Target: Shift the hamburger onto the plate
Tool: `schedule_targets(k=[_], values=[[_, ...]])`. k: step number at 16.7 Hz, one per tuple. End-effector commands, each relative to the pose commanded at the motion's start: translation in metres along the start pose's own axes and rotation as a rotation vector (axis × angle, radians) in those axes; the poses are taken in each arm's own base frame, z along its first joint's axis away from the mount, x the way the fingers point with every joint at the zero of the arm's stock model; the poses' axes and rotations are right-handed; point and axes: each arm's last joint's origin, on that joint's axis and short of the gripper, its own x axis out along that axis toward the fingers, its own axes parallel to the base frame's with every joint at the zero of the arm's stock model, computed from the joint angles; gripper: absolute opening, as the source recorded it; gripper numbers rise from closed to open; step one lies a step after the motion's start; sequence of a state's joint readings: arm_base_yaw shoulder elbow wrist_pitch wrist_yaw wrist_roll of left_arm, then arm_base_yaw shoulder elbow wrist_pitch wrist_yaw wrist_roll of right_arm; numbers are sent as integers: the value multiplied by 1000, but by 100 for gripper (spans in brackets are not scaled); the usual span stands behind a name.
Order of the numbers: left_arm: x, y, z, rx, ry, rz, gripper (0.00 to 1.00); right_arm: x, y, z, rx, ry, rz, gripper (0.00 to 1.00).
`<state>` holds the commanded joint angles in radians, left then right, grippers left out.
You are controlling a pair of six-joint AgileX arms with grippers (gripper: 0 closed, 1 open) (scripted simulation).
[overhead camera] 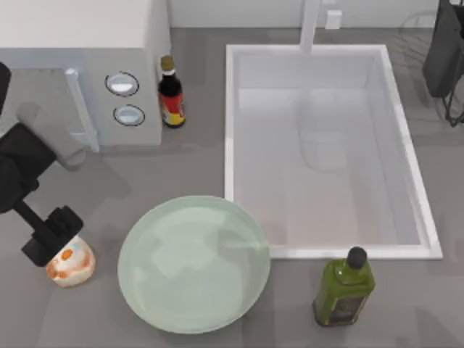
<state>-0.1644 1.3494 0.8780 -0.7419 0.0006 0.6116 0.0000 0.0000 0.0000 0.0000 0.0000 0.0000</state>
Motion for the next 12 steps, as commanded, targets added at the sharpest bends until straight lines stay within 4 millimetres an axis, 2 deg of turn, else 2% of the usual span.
schedule_targets(k=[3,6,12], values=[[28,4,19,127,161,-133,100,0,0,0,0,0,0,100],[44,3,28,209,252,-220,100,0,0,0,0,0,0,100],[47,3,28,219,269,-236,100,0,0,0,0,0,0,100]])
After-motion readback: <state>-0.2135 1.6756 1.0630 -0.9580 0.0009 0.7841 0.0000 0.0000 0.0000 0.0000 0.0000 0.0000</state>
